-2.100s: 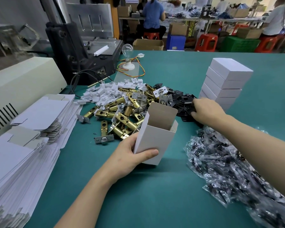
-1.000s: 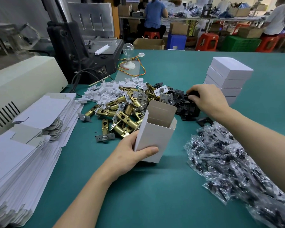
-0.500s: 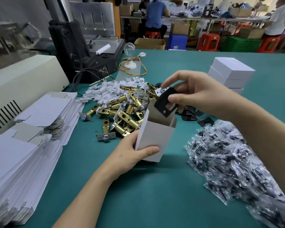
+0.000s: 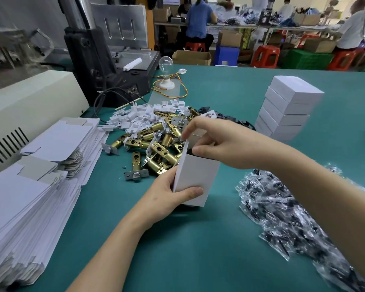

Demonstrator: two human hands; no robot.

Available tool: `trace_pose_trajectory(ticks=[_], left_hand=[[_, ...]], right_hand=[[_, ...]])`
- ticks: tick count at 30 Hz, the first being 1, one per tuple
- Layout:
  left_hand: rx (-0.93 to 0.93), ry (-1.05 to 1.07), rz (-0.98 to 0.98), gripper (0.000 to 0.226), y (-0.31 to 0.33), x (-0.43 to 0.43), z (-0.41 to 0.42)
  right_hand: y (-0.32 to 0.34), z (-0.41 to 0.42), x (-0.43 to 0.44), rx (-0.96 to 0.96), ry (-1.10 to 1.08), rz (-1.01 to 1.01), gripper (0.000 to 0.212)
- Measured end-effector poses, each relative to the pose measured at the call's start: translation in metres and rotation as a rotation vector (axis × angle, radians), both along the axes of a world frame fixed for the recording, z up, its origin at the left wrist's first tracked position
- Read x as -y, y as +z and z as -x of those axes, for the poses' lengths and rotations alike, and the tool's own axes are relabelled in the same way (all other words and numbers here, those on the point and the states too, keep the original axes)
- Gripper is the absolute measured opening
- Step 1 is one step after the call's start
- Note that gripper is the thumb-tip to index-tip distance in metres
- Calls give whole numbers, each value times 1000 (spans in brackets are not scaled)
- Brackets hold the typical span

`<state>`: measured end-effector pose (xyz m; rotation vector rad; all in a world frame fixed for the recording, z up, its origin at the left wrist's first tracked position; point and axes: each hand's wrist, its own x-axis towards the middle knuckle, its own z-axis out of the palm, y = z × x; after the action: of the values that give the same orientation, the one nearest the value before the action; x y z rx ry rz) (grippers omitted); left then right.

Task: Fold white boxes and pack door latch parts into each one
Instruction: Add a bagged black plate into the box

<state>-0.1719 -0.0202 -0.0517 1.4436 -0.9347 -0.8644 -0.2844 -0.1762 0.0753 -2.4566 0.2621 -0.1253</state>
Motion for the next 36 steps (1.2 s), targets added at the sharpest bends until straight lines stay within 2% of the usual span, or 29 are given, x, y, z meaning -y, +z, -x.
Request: trace_pose_trajectory(ticks=[3, 5, 8, 10, 12, 13, 15, 18, 19, 21, 28, 30, 33, 36], left_hand=[[-7, -5, 1, 44, 0, 1, 0], [-12, -7, 1, 45, -1, 1, -1], [8, -10, -7, 47, -1, 0, -2], [24, -12, -14, 48, -1, 0, -2], [34, -9, -16, 48, -1, 0, -2], [37, -8, -18, 49, -1, 0, -2], [40, -6, -18, 50, -1, 0, -2], [41, -12, -15, 49, 0, 0, -2], [40, -13, -13, 49, 0, 0, -2], [41, -14, -10, 49, 0, 0, -2], [35, -13, -6, 48, 1, 0, -2], [37, -12, -9, 50, 1, 0, -1], [35, -7, -9, 49, 0, 0, -2], [20, -4, -4, 50, 0, 0, -1]], right_hand=[[-3, 1, -7, -69, 42, 39, 23], [-1, 2, -9, -23, 54, 48, 25], [8, 8, -3, 197, -12, -50, 20], [14, 15, 11, 374, -133, -91, 14], [14, 22, 32, 441, -304, 9, 5], [12, 25, 42, 379, -373, 136, 4], [3, 30, 56, 43, -369, 416, 7], [-20, 35, 53, -483, -145, 547, 15], [-27, 36, 50, -574, -88, 567, 17], [-41, 36, 47, -635, -33, 611, 17], [-59, 33, 49, -488, -10, 700, 7], [-54, 34, 51, -406, -75, 662, 5], [-44, 35, 54, -287, -211, 547, 14], [-34, 34, 54, -104, -351, 493, 15]])
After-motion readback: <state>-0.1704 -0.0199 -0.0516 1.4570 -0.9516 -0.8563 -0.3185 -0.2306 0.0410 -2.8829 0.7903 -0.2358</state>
